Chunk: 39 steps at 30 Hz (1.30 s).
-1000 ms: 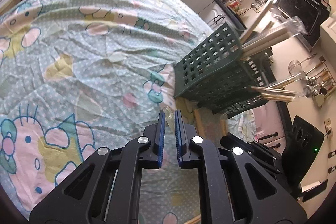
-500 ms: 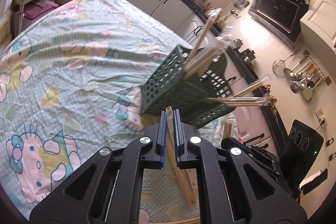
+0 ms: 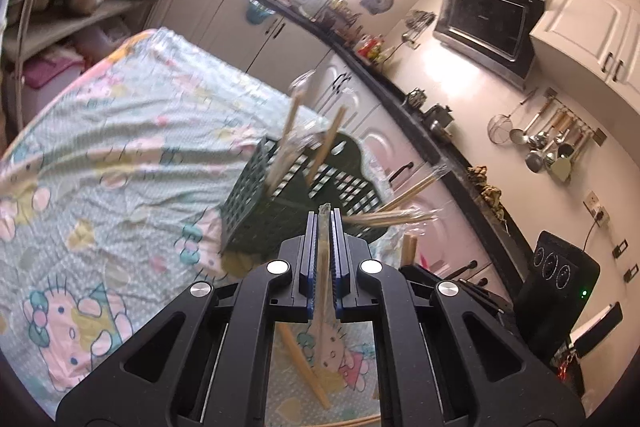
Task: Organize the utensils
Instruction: 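Lift both held chopsticks up toward the green caddy, then lower both held chopsticks upright into the green caddy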
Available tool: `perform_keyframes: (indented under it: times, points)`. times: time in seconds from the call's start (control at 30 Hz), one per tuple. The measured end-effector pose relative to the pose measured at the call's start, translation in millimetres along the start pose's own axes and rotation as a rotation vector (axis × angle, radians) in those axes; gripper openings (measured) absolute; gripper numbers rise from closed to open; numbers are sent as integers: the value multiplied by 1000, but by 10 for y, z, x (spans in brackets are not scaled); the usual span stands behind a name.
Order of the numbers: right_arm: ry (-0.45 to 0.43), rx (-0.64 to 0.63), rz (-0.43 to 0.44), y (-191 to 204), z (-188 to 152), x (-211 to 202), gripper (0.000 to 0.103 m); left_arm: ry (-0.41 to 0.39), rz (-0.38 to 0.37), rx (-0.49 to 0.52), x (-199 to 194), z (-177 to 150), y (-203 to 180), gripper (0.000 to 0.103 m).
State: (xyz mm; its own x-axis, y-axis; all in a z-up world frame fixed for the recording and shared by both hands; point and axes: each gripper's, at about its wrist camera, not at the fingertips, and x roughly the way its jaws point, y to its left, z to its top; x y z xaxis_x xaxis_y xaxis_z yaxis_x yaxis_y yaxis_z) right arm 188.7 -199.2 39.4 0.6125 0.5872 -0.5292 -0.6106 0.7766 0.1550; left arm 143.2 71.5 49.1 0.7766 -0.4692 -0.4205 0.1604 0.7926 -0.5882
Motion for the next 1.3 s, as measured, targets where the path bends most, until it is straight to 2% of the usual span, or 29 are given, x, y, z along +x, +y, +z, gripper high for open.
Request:
perform_keyframes:
  times: [0.37, 0.63, 1.0, 1.3]
  points:
    - [-236, 6, -39, -108, 283, -385, 6, -31, -51, 83, -54, 209, -347, 3]
    - [-336, 6, -77, -206, 545, -516, 6, -57, -87, 123, -104, 387, -553, 3]
    - [-492, -7, -158, -314, 963, -689, 6, -135, -117, 172, -286, 721, -740, 3]
    - [-601, -40, -231, -399, 1227, -674, 6, -212, -99, 208, -478, 1006, -800, 3]
